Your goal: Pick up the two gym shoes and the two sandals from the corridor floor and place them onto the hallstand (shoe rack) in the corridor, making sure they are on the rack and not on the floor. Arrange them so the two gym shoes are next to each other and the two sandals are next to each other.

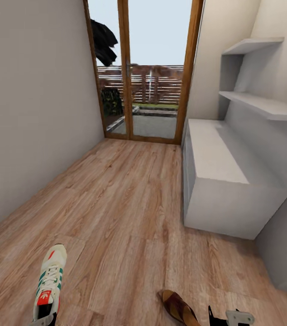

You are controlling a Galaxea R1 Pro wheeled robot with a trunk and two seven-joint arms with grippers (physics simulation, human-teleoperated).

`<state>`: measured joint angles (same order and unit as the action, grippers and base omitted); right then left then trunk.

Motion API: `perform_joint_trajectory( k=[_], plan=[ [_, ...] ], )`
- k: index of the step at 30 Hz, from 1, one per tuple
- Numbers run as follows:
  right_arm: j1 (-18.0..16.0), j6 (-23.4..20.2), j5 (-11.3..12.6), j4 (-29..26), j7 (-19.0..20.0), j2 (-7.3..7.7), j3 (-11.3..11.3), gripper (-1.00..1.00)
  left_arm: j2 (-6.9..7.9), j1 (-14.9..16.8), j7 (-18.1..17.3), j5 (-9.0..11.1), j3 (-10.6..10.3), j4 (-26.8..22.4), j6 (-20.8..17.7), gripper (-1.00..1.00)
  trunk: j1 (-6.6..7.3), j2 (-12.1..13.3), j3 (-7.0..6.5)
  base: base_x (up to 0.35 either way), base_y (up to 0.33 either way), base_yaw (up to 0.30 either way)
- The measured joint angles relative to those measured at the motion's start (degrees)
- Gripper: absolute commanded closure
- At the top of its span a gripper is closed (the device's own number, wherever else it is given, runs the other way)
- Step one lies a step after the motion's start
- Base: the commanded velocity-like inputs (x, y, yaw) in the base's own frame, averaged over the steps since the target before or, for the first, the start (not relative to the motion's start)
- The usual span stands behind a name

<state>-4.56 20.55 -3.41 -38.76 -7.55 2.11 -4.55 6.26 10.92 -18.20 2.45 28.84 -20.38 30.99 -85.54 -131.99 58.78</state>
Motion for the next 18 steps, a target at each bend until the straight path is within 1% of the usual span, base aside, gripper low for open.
perform_joint_trajectory(
  k=[7, 10, 13, 18],
  plan=[
    [0.0, 0.0, 0.0, 0.1, 0.0, 0.02, 0.0, -1.0, -0.06, 0.0, 0.0, 0.0, 0.0, 0.0, 0.0, 1.0, 0.0, 0.0, 0.0, -0.001, -0.001, 0.277],
    [0.0, 0.0, 0.0, 0.1, 0.0, 0.0, 0.0, -1.0, -0.08, 0.0, 0.0, 0.0, 0.0, 0.0, 0.0, 1.0, -0.01, 0.0, 0.0, -0.111, -0.089, 0.23],
    [0.0, 0.0, 0.0, 0.1, 0.0, 0.02, 0.0, -1.0, -0.12, 0.0, 0.0, 0.0, 0.0, 0.0, 0.0, 1.0, -0.02, 0.0, 0.0, -0.187, -0.15, 0.088],
    [0.0, 0.0, 0.0, 0.1, 0.0, 0.03, 0.0, -1.0, -0.11, 0.0, 0.0, 0.0, 0.0, 0.0, 0.0, 1.0, 0.0, 0.0, 0.0, -0.022, -0.015, 0.007]
  ],
)
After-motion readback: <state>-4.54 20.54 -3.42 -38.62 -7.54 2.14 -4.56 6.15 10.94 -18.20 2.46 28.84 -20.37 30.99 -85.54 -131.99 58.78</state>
